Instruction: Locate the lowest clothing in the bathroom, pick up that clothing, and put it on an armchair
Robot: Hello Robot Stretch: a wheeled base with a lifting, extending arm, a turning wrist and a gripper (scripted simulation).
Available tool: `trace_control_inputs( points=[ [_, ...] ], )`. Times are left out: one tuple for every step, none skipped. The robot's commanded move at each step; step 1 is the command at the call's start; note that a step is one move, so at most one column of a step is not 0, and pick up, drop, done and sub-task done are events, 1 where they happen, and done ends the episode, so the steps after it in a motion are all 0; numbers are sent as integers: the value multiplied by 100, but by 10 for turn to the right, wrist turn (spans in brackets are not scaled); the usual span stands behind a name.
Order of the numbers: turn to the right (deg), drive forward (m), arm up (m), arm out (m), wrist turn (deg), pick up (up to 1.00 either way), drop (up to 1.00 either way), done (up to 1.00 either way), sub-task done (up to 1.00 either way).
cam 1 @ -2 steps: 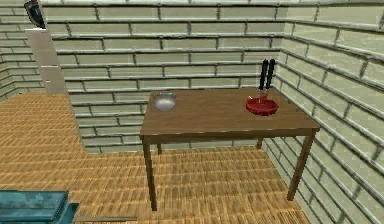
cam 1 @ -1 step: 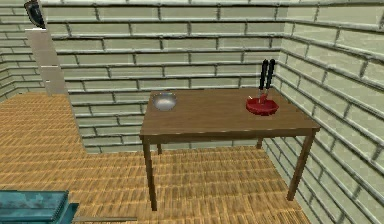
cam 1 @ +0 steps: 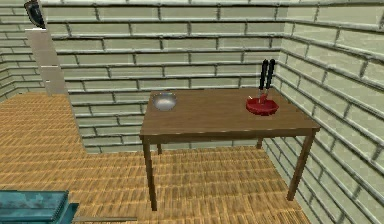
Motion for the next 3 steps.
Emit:
trace_control_inputs(
  points=[
    [0,0,0,0,390,0,0,0,0],
    [0,0,-34,0,0,0,0,0,0],
    [0,0,-32,0,0,0,0,0,0]
  ],
)
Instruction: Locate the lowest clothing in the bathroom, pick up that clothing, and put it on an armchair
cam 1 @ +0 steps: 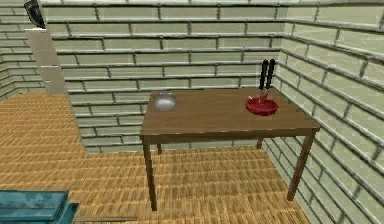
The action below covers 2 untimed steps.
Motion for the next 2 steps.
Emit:
trace_control_inputs(
  points=[
    [0,0,0,0,0,0,100,0,0],
    [0,0,10,0,0,0,0,0,0]
  ],
)
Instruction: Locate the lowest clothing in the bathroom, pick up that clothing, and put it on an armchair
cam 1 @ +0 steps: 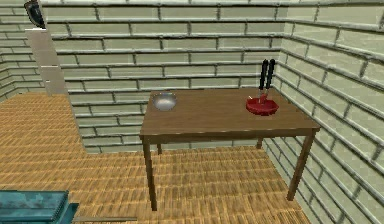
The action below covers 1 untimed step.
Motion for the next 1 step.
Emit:
trace_control_inputs(
  points=[
    [0,0,0,-8,0,0,0,0,0]
  ],
)
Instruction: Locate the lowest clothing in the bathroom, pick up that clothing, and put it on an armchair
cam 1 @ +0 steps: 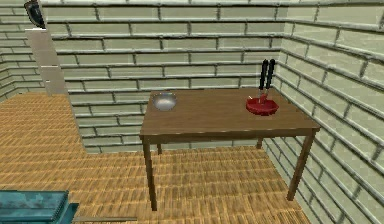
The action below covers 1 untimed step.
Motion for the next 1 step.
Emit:
trace_control_inputs(
  points=[
    [0,0,0,0,0,0,0,100,0]
  ],
)
